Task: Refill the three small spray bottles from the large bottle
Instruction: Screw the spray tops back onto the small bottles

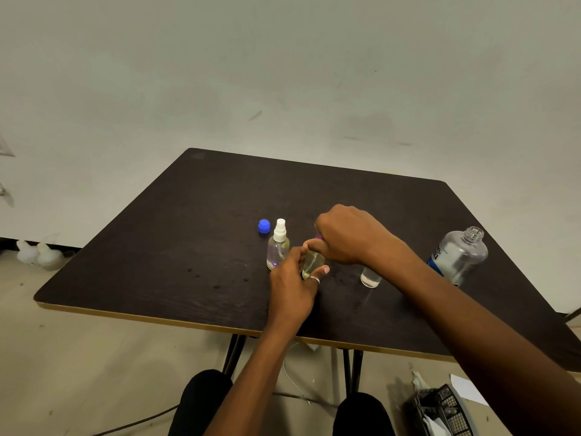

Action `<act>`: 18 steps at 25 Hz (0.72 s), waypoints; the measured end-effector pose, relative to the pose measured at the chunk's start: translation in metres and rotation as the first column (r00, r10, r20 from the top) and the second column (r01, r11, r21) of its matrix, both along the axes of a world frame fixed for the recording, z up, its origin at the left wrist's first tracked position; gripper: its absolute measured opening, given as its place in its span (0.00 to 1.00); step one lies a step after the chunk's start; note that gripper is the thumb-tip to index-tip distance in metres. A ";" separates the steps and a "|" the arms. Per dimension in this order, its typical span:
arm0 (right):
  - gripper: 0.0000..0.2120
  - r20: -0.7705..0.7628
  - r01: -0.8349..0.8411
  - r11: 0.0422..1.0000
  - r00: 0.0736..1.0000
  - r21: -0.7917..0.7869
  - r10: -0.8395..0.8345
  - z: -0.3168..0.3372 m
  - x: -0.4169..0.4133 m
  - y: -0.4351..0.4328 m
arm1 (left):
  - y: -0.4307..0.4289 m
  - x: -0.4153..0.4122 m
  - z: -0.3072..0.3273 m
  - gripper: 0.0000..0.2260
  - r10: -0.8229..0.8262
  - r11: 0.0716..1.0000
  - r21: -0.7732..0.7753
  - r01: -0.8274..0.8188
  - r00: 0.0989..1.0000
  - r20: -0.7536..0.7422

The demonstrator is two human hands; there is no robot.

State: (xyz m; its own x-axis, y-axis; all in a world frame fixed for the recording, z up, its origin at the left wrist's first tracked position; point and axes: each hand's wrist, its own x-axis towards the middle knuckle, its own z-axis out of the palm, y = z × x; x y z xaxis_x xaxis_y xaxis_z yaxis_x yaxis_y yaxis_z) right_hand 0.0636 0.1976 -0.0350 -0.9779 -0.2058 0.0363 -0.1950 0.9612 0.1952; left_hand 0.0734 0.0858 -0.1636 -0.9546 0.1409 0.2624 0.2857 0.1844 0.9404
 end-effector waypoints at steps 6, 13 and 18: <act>0.13 0.040 -0.042 0.995 0.998 -0.094 0.046 -0.003 0.001 0.009 | 0.000 0.001 0.002 0.14 -0.011 1.000 -0.006 0.011 1.000 0.010; 0.08 0.110 -0.124 0.975 0.983 -0.185 0.146 -0.004 -0.003 0.019 | 0.000 0.000 0.001 0.14 -0.011 1.000 0.015 0.011 1.000 0.022; 0.09 0.068 -0.085 0.975 0.993 -0.204 0.101 -0.012 -0.003 0.019 | 0.001 0.001 0.003 0.15 0.006 1.000 0.016 -0.006 1.000 0.030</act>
